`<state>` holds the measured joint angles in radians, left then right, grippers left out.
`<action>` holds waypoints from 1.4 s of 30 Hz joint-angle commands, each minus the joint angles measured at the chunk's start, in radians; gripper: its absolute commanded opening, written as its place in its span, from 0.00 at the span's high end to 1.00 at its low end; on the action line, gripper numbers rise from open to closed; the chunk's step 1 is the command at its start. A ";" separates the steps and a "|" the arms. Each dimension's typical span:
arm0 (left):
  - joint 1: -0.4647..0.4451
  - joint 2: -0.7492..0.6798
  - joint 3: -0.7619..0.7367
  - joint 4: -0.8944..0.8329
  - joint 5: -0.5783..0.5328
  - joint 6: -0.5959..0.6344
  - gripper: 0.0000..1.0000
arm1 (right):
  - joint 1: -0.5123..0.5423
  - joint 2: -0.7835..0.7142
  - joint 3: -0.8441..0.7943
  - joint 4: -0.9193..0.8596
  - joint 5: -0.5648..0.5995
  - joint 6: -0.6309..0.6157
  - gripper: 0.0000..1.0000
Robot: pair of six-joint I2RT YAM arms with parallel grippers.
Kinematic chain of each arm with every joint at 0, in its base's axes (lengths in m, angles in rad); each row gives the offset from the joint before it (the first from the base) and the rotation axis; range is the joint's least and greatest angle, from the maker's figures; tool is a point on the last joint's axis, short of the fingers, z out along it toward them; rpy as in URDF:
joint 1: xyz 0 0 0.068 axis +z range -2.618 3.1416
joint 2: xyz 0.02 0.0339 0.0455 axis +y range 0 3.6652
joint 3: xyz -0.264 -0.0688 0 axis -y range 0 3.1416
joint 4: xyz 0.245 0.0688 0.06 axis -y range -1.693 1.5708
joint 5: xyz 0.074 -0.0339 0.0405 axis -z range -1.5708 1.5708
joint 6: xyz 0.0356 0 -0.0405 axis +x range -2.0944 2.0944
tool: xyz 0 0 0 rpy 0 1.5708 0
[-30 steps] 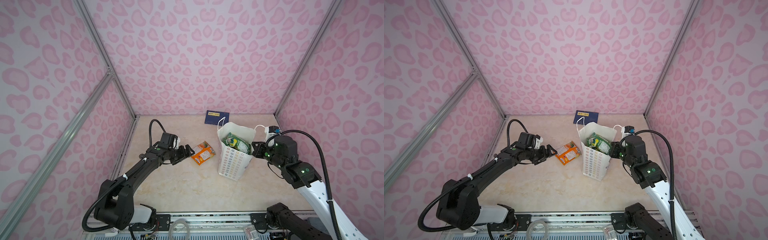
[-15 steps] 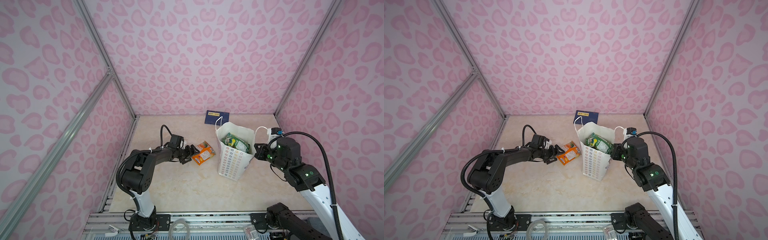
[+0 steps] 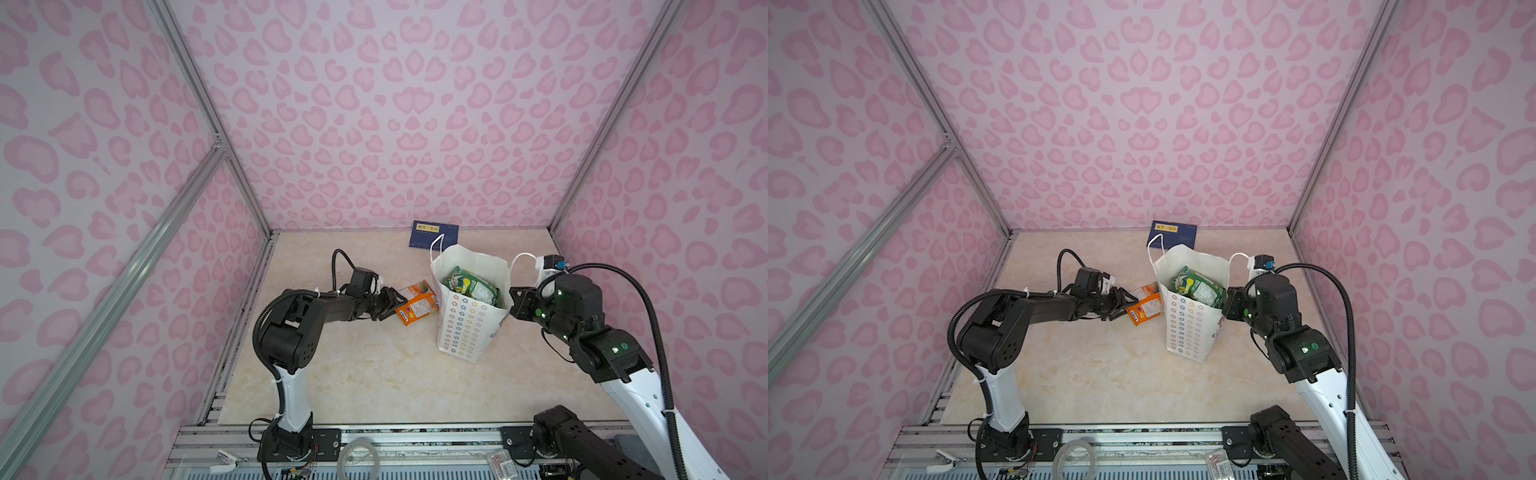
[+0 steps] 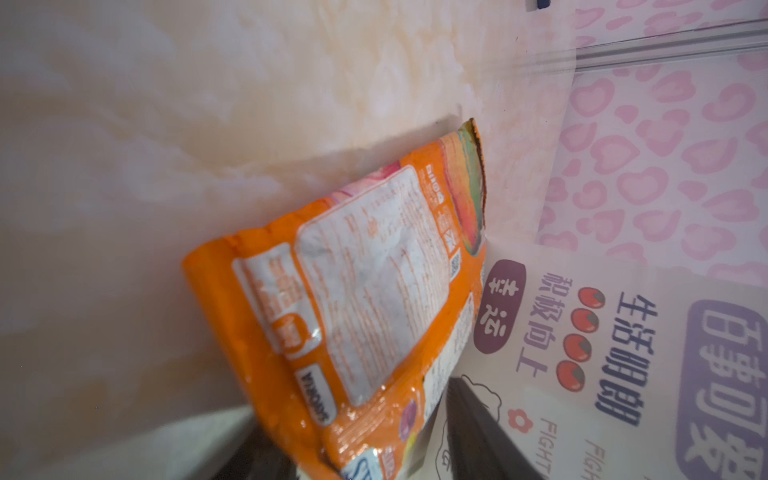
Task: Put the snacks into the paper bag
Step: 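Move the left gripper to the orange packet on the table, then grasp the orange packet with the left gripper and lift it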
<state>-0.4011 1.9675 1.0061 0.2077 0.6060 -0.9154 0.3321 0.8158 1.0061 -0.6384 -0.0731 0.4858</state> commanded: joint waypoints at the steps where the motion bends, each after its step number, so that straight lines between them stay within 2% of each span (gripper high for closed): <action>1: -0.010 0.033 0.009 -0.121 -0.099 -0.007 0.53 | 0.001 -0.009 0.008 0.023 -0.005 0.005 1.00; 6: -0.018 0.051 0.017 -0.109 -0.088 -0.016 0.86 | 0.000 -0.015 0.002 0.024 -0.008 0.009 1.00; 9: -0.018 0.025 0.015 -0.076 -0.051 -0.015 0.96 | -0.001 -0.017 0.008 0.020 -0.007 0.007 1.00; 15: -0.020 -0.101 0.019 -0.089 -0.042 -0.017 0.96 | -0.001 -0.023 0.008 0.017 -0.007 0.011 1.00; 20: -0.017 -0.243 0.033 -0.177 -0.064 0.003 0.96 | 0.001 -0.026 0.007 0.016 -0.010 0.011 1.00; 30: -0.003 -0.581 0.060 -0.476 -0.295 0.103 0.96 | -0.001 -0.026 0.012 0.016 -0.007 0.004 1.00; 37: 0.002 -0.823 0.181 -0.705 -0.453 0.210 0.96 | -0.001 -0.017 0.007 0.030 -0.011 0.000 1.00; 42: -0.005 -0.920 0.303 -0.789 -0.464 0.264 0.96 | -0.001 -0.015 -0.008 0.041 -0.014 -0.001 1.00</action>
<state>-0.4015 1.0737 1.2644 -0.5205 0.1745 -0.7074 0.3317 0.8009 1.0046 -0.6472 -0.0799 0.4919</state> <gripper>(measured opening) 0.059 0.049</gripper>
